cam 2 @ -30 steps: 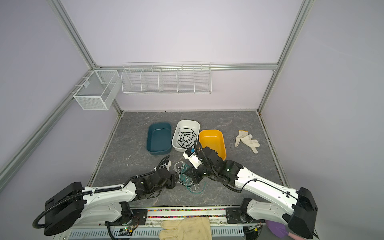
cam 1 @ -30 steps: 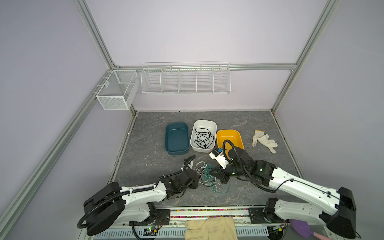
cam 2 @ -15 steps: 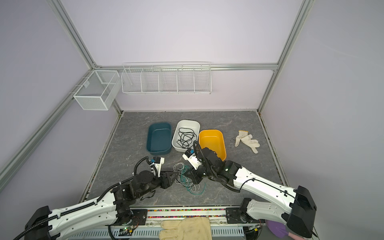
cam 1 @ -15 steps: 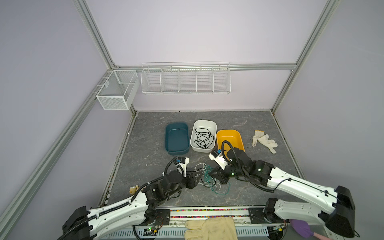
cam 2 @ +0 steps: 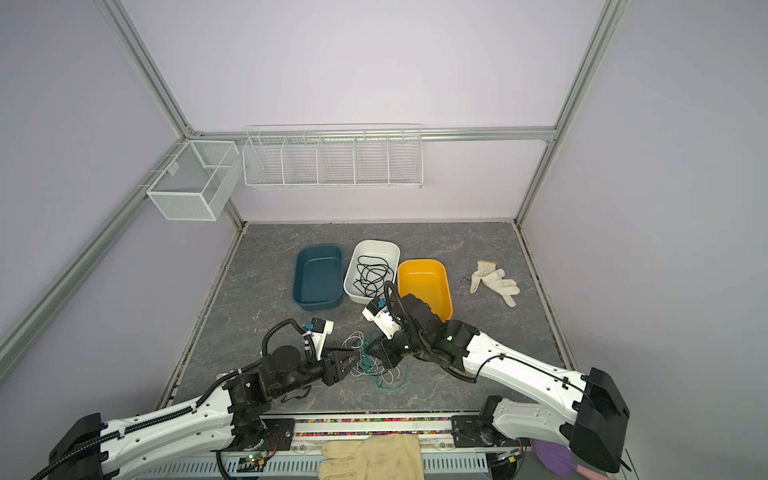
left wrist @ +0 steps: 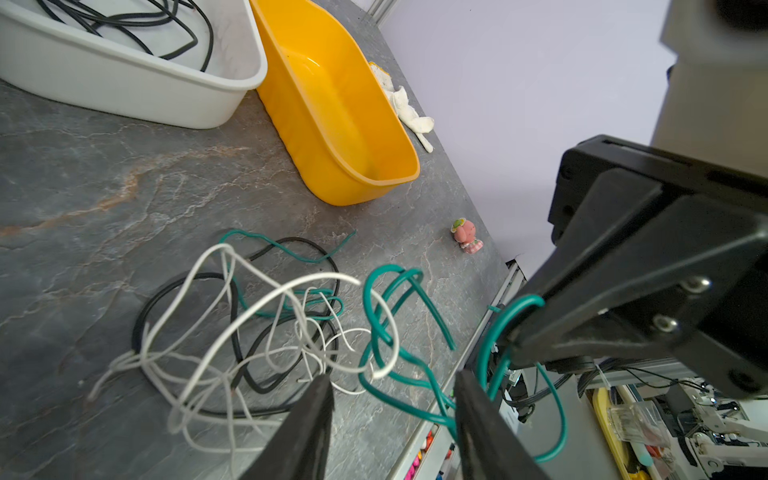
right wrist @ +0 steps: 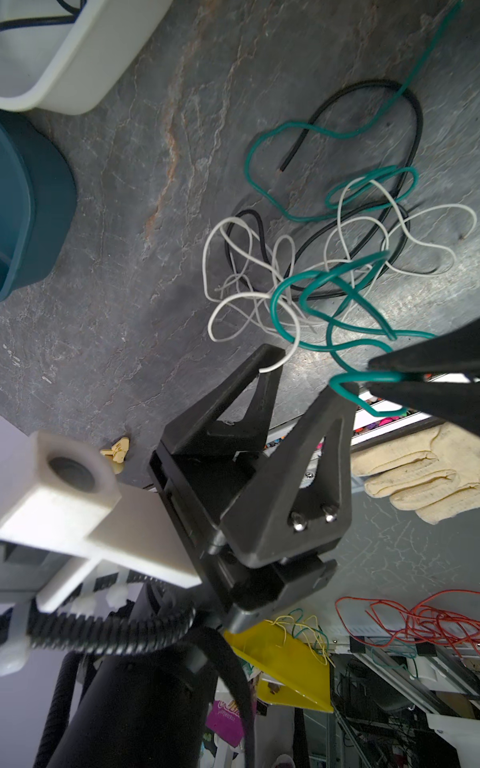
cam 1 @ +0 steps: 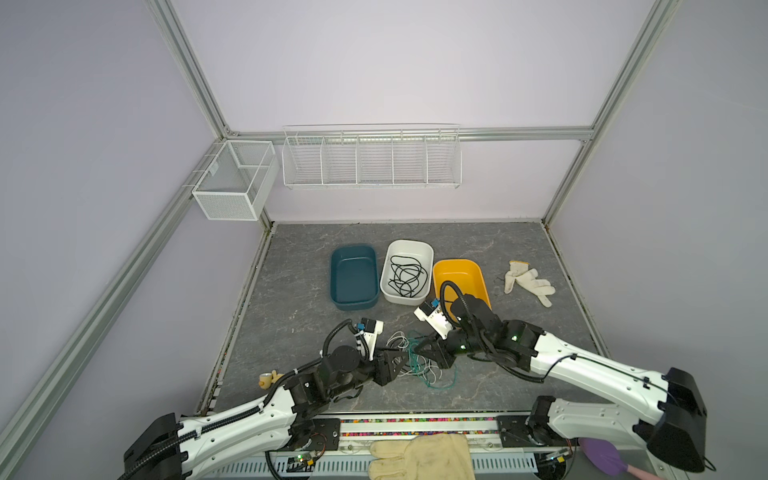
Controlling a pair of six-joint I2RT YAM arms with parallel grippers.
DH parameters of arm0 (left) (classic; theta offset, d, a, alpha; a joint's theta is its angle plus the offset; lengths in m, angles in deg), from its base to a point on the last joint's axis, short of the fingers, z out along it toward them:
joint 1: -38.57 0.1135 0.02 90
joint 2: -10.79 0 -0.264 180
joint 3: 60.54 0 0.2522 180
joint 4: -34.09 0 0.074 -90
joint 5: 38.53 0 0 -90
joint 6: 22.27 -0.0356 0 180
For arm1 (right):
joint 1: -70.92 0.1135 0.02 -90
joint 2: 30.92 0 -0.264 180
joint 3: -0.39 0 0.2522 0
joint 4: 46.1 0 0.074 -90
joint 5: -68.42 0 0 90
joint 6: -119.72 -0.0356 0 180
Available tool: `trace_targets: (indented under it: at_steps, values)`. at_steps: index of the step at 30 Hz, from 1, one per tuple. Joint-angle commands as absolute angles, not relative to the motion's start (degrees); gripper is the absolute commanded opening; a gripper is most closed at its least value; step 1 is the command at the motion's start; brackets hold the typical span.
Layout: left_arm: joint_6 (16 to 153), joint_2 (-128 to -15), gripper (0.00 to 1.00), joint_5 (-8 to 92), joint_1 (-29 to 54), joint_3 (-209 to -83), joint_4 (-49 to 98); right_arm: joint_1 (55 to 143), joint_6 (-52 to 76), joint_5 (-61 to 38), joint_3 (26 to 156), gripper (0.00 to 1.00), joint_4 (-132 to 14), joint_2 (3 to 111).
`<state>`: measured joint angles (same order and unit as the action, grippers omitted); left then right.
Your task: Untangle the cables
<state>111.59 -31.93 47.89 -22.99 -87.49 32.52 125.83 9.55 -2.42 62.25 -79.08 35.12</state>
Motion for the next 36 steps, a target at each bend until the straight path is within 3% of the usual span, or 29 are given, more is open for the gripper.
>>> trace_targets:
  at_steps: [1,16,22,27,36]
  values:
    - [110.63,-30.67,0.47,46.26,-23.38,-87.05,34.91,125.34,8.96,-2.05,61.09,0.07,-77.35,35.47]
    - [111.37,-22.6,0.48,45.14,-23.37,-82.89,35.53,124.61,8.57,-1.8,60.6,0.07,-77.13,34.65]
    - [110.73,-25.41,0.47,43.52,-23.39,-83.95,35.64,124.59,8.28,-0.27,60.9,0.07,-76.65,34.88]
    - [109.62,-29.07,0.36,41.93,-23.39,-85.2,37.1,124.54,7.81,0.92,61.13,0.07,-76.22,35.79]
    - [108.39,-30.68,0.35,42.72,-23.57,-88.6,35.91,124.62,7.04,1.88,60.62,0.07,-75.02,36.73]
